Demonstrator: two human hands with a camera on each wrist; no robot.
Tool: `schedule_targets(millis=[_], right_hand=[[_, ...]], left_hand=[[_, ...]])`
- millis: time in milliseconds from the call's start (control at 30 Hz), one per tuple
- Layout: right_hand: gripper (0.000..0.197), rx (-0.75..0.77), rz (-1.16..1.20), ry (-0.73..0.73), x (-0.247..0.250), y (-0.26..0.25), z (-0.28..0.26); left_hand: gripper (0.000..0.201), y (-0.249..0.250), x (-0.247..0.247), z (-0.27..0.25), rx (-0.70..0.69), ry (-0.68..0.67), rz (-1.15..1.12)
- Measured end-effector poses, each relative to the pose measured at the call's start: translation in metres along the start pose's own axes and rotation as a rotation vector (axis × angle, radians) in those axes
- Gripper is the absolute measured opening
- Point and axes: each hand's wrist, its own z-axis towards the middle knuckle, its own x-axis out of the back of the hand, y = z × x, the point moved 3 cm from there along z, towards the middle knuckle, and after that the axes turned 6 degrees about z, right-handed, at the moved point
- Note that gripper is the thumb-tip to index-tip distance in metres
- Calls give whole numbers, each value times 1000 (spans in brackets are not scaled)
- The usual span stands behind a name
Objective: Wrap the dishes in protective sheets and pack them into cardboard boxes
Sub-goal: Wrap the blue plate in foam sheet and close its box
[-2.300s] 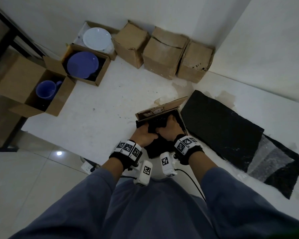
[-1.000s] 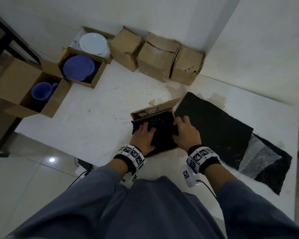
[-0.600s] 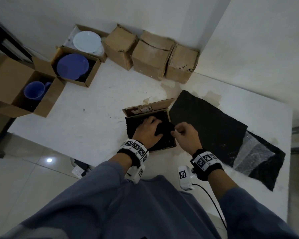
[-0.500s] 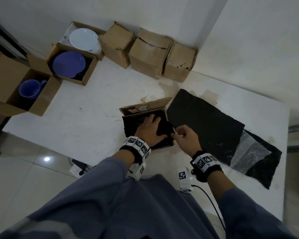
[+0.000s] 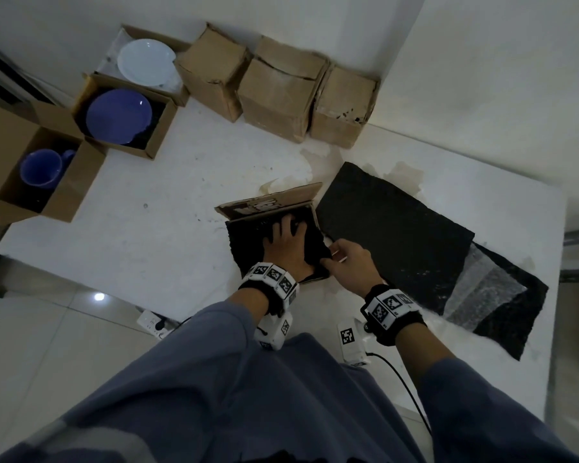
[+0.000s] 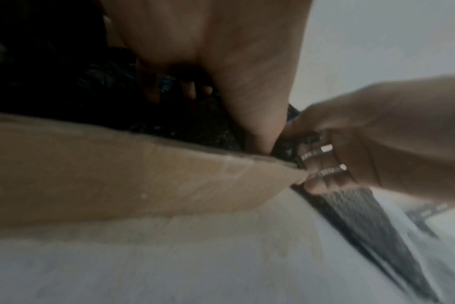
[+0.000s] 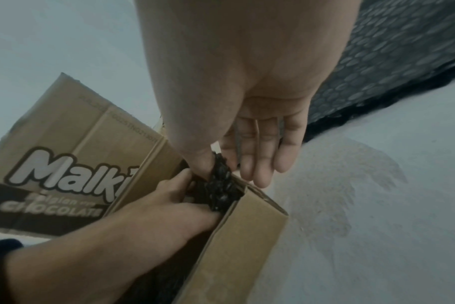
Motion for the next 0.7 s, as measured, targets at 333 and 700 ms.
schedule_targets(millis=[333, 700], right_hand=[[19, 36, -47, 24, 6, -4, -2], [13, 15, -29, -12, 7, -4, -5]], left_hand=[[76, -39, 1, 6, -184, 35, -286], [90, -7, -2, 2, 41, 44, -73]])
